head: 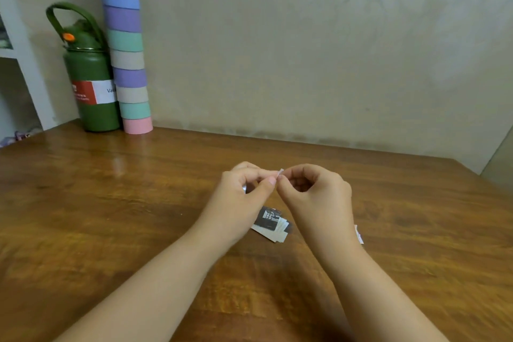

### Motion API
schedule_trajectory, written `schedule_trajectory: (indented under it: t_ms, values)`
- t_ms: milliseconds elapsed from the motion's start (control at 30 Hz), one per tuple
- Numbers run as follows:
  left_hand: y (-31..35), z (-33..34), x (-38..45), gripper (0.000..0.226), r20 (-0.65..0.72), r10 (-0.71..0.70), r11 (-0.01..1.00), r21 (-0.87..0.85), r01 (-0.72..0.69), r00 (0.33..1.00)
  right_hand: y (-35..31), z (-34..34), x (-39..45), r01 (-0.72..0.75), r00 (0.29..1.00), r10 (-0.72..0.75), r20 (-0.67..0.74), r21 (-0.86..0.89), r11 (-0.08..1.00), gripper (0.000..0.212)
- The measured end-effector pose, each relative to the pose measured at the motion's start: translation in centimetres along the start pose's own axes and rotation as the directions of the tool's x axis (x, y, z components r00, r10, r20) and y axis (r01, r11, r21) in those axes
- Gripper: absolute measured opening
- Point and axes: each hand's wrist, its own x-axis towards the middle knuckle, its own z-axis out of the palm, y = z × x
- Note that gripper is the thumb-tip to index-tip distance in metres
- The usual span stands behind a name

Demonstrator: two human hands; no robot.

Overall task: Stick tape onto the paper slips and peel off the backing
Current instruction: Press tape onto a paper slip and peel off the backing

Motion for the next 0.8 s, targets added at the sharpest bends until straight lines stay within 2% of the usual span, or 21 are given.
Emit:
schedule_trajectory:
  t_ms: [100, 167, 267, 367, 467, 633, 800]
  values:
    - [-0.3, 0.0, -0.5, 0.022, -0.006, -0.037, 0.999, -0.022, 0.037, 0.999, 0.6, -0.1, -0.6, 0.039, 0.999, -0.04, 0.028, 0.011, 0.999, 0.011]
    - [-0.1, -0.2, -0.9, 0.02, 0.008, -0.084, 0.992, -0.097, 0.084, 0.996, 0.8, 0.0, -1.1, 0.177, 0.984, -0.179, -0.02, -0.044, 0.983, 0.012]
    - [0.1, -0.9, -1.3, 0.02, 0.024, -0.156, 0.973, -0.166, 0.158, 0.987, 0.8, 0.2, -1.4, 0.398, 0.903, -0.421, -0.085, -0.206, 0.894, 0.006]
    - [0.1, -1.4, -1.3, 0.021, 0.056, -0.209, 0.948, -0.234, 0.216, 0.976, 0.9, 0.3, -1.5, 0.484, 0.85, -0.52, -0.08, -0.268, 0.833, 0.002]
    - [0.3, -1.5, -1.2, 0.021, 0.085, -0.234, 0.934, -0.256, 0.248, 0.969, 1.0, 0.1, -1.5, 0.505, 0.831, -0.551, -0.071, -0.32, 0.802, 0.001]
    - [0.3, -1.4, -1.4, 0.019, 0.054, -0.181, 0.966, -0.177, 0.188, 0.982, 1.0, 0.1, -1.4, 0.496, 0.836, -0.544, -0.067, -0.331, 0.803, 0.002]
    - [0.5, -1.2, -1.6, 0.018, 0.025, -0.085, 0.987, -0.133, 0.088, 0.996, 0.8, 0.1, -1.6, 0.403, 0.903, -0.426, -0.06, -0.226, 0.887, 0.003]
